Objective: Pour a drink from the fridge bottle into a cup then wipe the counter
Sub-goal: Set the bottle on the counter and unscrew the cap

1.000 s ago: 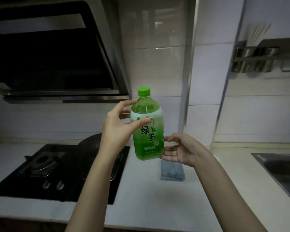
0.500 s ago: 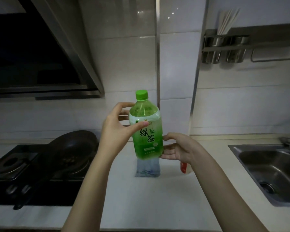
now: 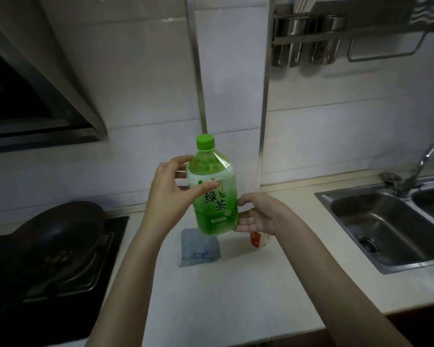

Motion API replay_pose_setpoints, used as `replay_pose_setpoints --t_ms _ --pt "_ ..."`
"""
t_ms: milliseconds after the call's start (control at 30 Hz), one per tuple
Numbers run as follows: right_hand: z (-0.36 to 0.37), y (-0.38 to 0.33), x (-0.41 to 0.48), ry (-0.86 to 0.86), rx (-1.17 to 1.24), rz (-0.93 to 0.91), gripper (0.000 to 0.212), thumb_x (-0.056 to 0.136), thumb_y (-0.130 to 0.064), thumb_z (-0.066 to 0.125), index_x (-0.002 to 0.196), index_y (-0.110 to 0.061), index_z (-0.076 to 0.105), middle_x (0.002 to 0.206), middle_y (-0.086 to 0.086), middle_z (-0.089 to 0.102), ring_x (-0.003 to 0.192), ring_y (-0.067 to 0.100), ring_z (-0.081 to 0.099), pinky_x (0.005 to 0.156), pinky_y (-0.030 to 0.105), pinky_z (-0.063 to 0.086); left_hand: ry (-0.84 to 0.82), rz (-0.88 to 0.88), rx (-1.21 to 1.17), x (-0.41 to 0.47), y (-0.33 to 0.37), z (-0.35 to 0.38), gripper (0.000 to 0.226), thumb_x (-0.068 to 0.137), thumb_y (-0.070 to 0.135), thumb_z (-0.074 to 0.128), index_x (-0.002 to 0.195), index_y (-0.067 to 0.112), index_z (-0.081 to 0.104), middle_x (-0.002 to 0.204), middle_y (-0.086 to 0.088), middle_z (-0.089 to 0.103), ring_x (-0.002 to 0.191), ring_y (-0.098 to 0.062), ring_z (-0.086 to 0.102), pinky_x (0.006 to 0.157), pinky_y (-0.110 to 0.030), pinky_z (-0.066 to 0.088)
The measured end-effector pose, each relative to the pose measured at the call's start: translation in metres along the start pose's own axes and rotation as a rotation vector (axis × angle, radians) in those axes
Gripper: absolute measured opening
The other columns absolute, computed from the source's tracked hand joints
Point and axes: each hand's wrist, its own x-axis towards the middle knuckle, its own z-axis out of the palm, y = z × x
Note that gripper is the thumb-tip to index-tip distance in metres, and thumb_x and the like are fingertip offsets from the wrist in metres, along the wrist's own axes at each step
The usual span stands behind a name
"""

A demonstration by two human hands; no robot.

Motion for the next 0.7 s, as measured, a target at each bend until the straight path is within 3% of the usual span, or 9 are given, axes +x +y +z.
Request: replay_pose_setpoints --t_ms 233,367,433,533,600,700 --pt "-0.008 -0.001 0.031 0.071 0.05 0.038 0.012 0.092 -0.01 0.04 0.098 -0.003 0.048 0.112 0.029 0.055 0.084 0.037 0.061 0.086 0.048 0.05 -0.153 0.021 -0.005 0.03 -0.031 0.019 0.074 0.067 0.04 0.086 0.133 0.023 0.057 0.123 -0.003 0.047 0.1 -0.002 0.056 0.068 -0.001 0.046" --pt "-0.016 0.012 0.048 0.118 0.062 0.059 0.011 0.09 -0.009 0.041 0.097 -0.005 0.048 0.112 0.027 0.054 0.087 0.037 0.061 0.081 0.047 0.051 -0.326 -0.029 0.027 0.036 -0.048 0.034 0.078 0.063 0.047 0.086 0.133 0.025 0.057 0.128 -0.006 0.049 0.109 -0.013 0.055 0.091 -0.03 0.054" --pt "-0.021 0.026 0.06 0.158 0.057 0.079 0.022 0.09 -0.008 0.042 0.11 -0.002 0.049 0.12 0.028 0.053 0.093 0.039 0.06 0.078 0.047 0.053 -0.343 -0.07 0.033 0.03 -0.058 0.045 0.08 0.06 0.047 0.088 0.13 0.025 0.055 0.125 -0.003 0.043 0.108 -0.013 0.053 0.096 -0.031 0.051" --pt "-0.025 0.057 0.075 0.175 0.107 0.167 0.027 0.09 -0.008 0.042 0.114 0.0 0.05 0.113 0.026 0.059 0.088 0.037 0.063 0.074 0.047 0.057 -0.374 -0.129 0.016 0.014 -0.079 0.062 0.077 0.056 0.046 0.091 0.121 0.027 0.053 0.121 0.002 0.054 0.103 -0.012 0.059 0.091 -0.03 0.05" --pt "-0.029 0.075 0.084 0.141 0.119 0.235 0.012 0.091 -0.009 0.042 0.094 -0.001 0.05 0.1 0.023 0.062 0.08 0.033 0.064 0.066 0.042 0.056 -0.371 -0.191 -0.009 0.003 -0.094 0.071 0.075 0.052 0.046 0.093 0.113 0.028 0.054 0.113 0.009 0.063 0.097 -0.009 0.064 0.082 -0.03 0.055" --pt "-0.043 0.092 0.098 0.107 0.139 0.258 0.007 0.092 -0.007 0.043 0.086 -0.005 0.047 0.101 0.025 0.061 0.085 0.033 0.063 0.078 0.043 0.053 -0.316 -0.245 0.036 -0.007 -0.108 0.083 0.073 0.044 0.05 0.094 0.104 0.032 0.056 0.104 0.016 0.065 0.089 0.001 0.063 0.068 -0.017 0.051"
